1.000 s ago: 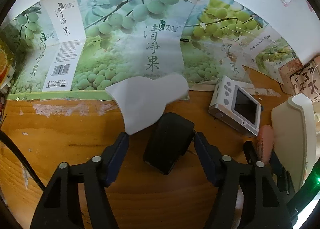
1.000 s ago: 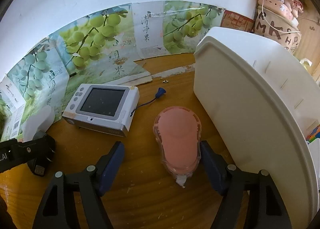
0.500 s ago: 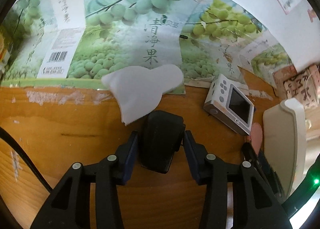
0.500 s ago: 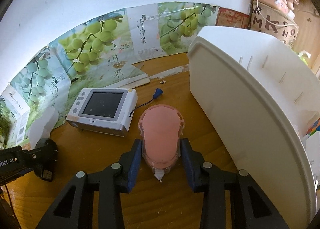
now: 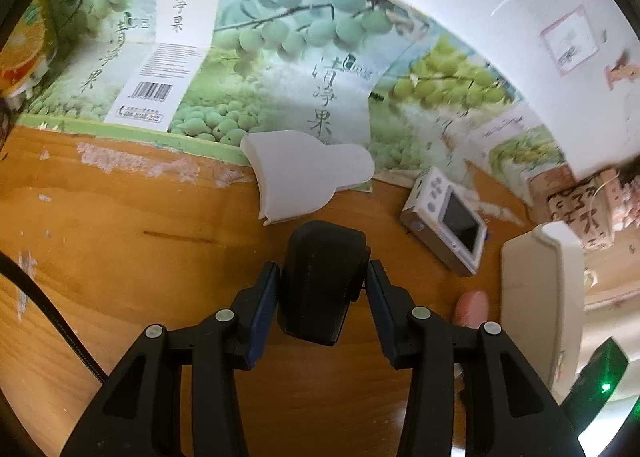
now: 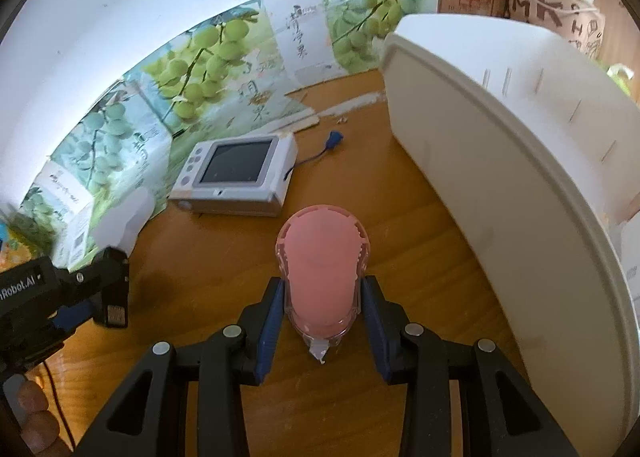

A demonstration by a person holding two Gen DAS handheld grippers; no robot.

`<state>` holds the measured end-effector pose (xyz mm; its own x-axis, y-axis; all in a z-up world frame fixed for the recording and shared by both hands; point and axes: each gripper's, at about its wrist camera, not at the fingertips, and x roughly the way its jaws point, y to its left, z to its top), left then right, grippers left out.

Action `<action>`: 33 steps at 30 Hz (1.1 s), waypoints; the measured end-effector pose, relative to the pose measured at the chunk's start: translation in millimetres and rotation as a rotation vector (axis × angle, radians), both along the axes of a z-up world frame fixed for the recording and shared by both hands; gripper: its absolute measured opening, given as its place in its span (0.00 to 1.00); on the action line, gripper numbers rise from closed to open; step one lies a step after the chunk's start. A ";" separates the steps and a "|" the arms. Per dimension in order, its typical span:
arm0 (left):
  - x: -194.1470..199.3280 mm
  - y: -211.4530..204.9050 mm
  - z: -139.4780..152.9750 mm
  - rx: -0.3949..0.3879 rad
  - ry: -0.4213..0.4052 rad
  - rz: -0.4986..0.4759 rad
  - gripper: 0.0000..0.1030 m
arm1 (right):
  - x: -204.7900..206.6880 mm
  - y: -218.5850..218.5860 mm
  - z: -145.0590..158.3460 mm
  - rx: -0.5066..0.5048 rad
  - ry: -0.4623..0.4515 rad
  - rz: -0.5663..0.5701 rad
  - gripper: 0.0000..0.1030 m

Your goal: Organize rigid objects

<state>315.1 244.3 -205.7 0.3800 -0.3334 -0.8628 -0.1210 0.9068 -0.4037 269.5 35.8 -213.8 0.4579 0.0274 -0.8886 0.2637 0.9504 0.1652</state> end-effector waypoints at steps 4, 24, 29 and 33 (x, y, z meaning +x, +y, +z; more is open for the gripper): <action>-11.0 2.7 7.5 -0.046 -0.047 0.024 0.46 | -7.6 1.5 2.6 0.042 0.022 0.015 0.38; -61.5 8.3 68.0 -0.103 -0.189 0.032 0.46 | -57.6 34.3 51.8 0.053 -0.073 0.238 0.37; -81.5 7.3 88.5 -0.078 -0.230 0.019 0.46 | -75.6 45.9 75.6 0.022 -0.164 0.356 0.37; -99.4 5.7 103.7 -0.034 -0.272 0.006 0.46 | -86.6 46.0 88.4 0.010 -0.214 0.399 0.37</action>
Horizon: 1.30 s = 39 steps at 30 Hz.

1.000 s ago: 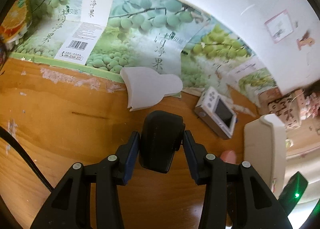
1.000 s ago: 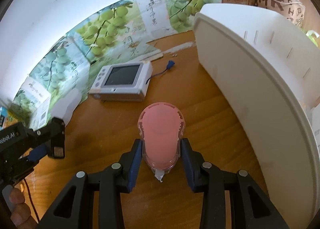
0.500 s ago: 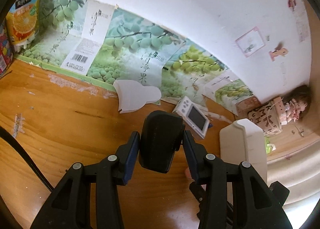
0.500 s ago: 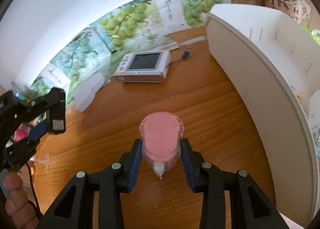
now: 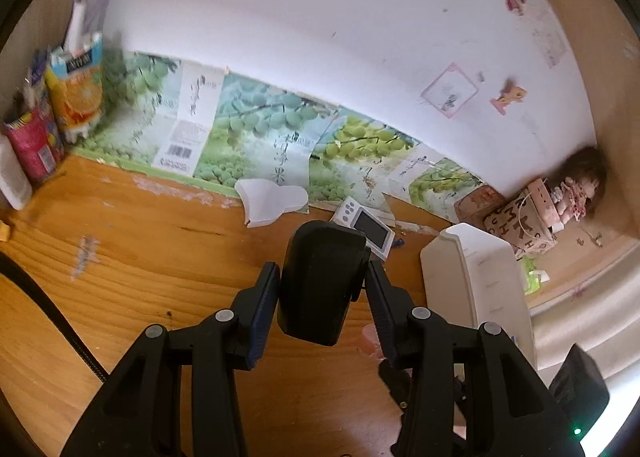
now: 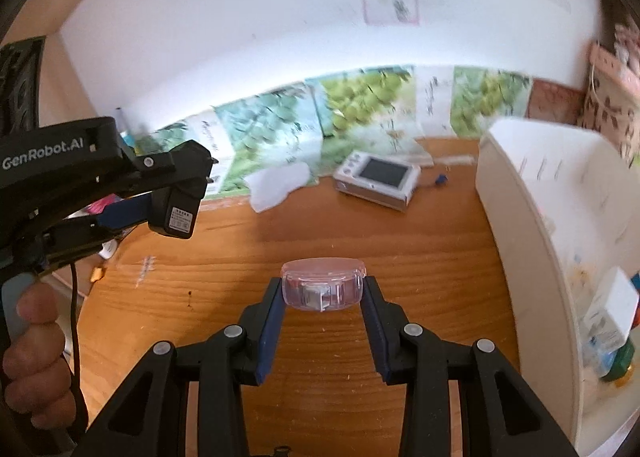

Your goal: Organize rigid objects

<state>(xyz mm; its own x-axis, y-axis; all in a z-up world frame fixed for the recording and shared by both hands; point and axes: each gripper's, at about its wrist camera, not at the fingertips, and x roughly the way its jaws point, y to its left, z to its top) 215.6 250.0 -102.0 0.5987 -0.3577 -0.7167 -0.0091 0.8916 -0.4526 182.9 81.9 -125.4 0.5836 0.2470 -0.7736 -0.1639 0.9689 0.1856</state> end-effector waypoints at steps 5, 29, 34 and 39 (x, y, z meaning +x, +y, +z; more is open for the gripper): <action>-19.0 -2.9 10.4 0.011 -0.023 0.021 0.46 | -18.7 -5.9 20.2 0.003 -0.090 0.093 0.37; -73.7 -107.9 43.0 0.017 -0.087 0.027 0.46 | -60.9 -116.1 72.7 0.028 -0.210 0.290 0.09; -83.8 -113.9 43.4 0.016 -0.087 0.058 0.46 | -63.4 -130.6 72.8 0.028 -0.181 0.329 0.10; -94.3 -105.0 42.4 0.016 -0.083 0.092 0.46 | -65.6 -133.6 67.0 0.041 -0.129 0.344 0.10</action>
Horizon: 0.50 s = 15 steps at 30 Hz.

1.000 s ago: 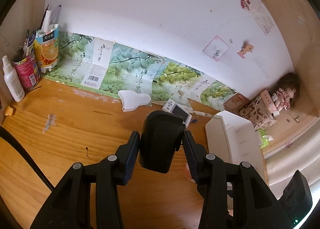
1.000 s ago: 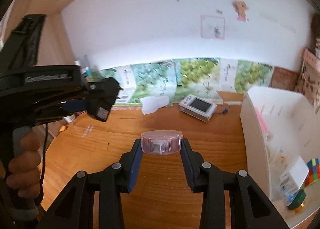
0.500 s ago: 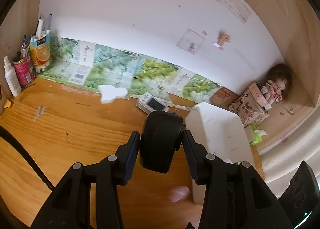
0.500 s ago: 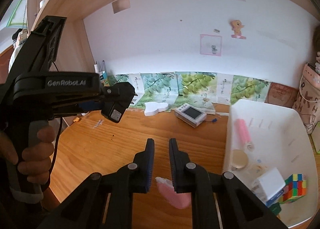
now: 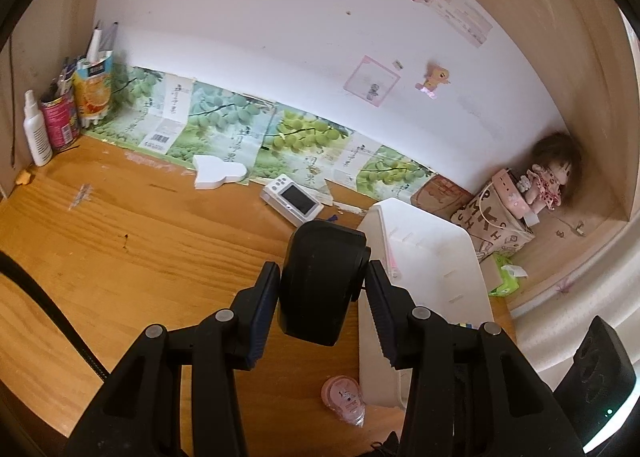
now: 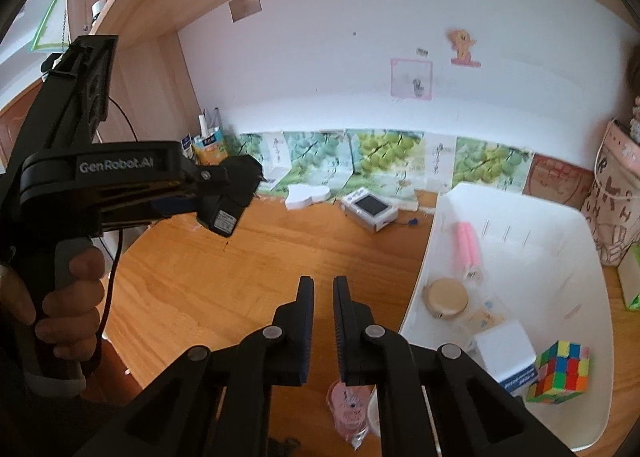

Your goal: Organize rigid objects

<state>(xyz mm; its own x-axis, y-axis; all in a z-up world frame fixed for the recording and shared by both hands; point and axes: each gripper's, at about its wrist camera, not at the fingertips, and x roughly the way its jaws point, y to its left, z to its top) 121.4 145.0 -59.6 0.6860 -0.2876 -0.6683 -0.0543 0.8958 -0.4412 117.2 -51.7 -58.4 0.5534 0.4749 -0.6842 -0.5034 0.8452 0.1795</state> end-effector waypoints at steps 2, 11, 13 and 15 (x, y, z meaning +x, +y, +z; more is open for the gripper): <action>-3.4 3.7 -0.2 -0.002 0.000 0.006 0.46 | -1.0 0.6 -1.3 -0.004 0.013 -0.001 0.10; -12.2 24.3 -4.1 0.000 -0.003 -0.013 0.46 | -7.3 9.5 -15.2 -0.012 0.092 -0.030 0.10; -12.3 28.8 -5.6 0.002 -0.004 -0.028 0.46 | -10.0 10.9 -17.6 -0.013 0.101 -0.055 0.10; -11.1 33.6 -6.0 0.009 -0.010 -0.051 0.46 | -11.1 11.3 -20.2 -0.010 0.112 -0.086 0.11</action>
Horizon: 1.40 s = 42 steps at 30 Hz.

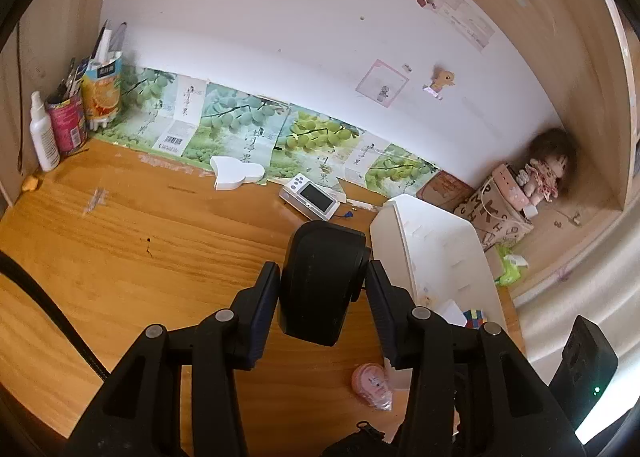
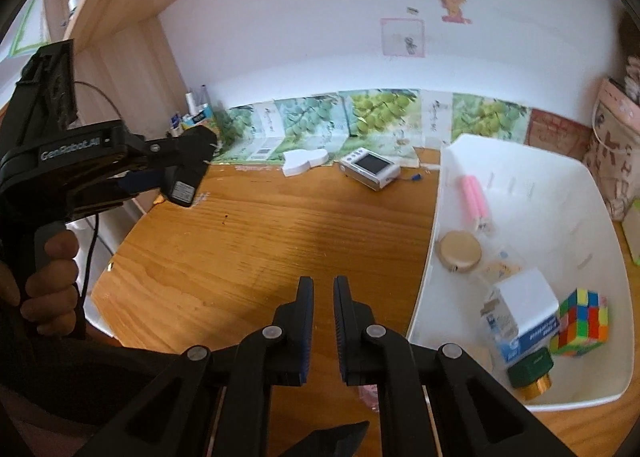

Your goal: Organize rigid objects

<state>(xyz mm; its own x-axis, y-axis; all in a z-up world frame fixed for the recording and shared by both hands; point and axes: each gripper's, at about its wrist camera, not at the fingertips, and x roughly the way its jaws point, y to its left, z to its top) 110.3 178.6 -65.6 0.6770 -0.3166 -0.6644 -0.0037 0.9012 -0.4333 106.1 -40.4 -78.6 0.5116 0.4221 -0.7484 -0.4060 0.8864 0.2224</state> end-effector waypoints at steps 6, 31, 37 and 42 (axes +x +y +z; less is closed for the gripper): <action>11.2 7.1 -2.8 0.013 -0.003 -0.070 0.46 | -5.8 0.8 -10.2 0.009 0.038 -0.092 0.33; 36.8 19.1 -29.7 0.006 0.089 -0.210 0.46 | -15.5 1.2 -56.1 -0.082 0.312 -0.281 0.77; 39.4 29.0 -32.9 0.012 0.100 -0.189 0.46 | -3.2 9.0 -72.5 -0.129 0.383 -0.285 0.77; 42.7 37.4 -34.2 0.007 0.105 -0.168 0.46 | 5.7 13.4 -86.5 -0.180 0.450 -0.285 0.77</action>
